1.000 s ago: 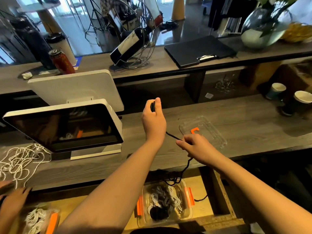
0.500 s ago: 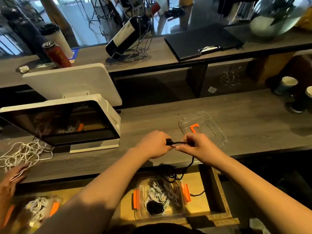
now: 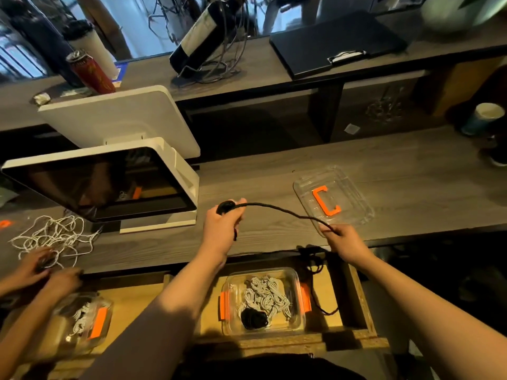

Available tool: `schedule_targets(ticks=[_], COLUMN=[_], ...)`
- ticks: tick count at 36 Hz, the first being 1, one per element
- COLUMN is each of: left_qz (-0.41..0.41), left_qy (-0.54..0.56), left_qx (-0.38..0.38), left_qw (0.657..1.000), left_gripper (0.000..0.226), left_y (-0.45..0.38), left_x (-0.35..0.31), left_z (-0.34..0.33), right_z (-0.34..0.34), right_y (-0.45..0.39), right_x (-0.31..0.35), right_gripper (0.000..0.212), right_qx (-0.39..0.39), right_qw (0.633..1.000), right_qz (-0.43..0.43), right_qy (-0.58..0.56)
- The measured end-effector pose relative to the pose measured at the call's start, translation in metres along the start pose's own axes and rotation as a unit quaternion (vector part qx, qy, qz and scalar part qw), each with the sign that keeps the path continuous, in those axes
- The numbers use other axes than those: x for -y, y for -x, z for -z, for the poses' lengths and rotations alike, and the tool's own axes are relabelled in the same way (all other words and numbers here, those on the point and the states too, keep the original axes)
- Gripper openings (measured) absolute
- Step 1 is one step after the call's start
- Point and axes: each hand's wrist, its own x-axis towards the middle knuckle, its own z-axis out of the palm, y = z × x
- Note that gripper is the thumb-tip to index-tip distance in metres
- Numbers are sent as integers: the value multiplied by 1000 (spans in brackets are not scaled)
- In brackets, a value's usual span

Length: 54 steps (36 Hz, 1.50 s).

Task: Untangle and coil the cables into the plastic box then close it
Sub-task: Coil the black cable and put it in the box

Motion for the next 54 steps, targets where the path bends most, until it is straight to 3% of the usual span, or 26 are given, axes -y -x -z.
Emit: schedule_targets(ticks=[3,5,8,15,21,28,33,37,40,43,47,51,54], left_qz=[43,37,35,54,72,91,84,61,65,90,116,120,108], left_qy=[155,103,-7,-92,-124,-84,98,126,183,282,395,423,325], left_qx=[-42,-24,59,127,134,160,223,203,114,46,57,9,-29], left_qw=[986,994,998,986,981,979,966,969,974,954,910,898,939], left_gripper=[11,11,23,29,14,20,37,28,20,32,38,10,35], left_y=[-3,-7,-11,-10,-4,1,-1,0,-3,-11,-19,-34,-41], left_x=[-6,-8,-6,-11,-16,-13,-8,-7,-9,-14,-19,-17,-20], left_z=[15,23,28,15,-5,-13,-3,1,2,7,23,37,37], right_z=[17,31,41,31,-10,-39,-45,-46,-46,-46,-45,-47,-51], right_y=[2,0,-1,10,29,54,57,62,69,77,85,102,119], right_x=[-11,-18,-18,15,70,122,132,141,151,160,158,157,166], right_gripper=[38,35,35,21,23,31,33,36,40,45,46,44,44], right_qx=[-51,-78,-76,31,74,47,15,31,66,78,37,156,249], right_qw=[995,990,991,999,989,975,966,963,963,971,983,970,924], right_qz=[-72,-99,-94,12,118,211,235,249,252,222,177,136,188], right_qy=[-43,-58,-56,28,42,-41,-109,-98,-69,-35,20,130,220])
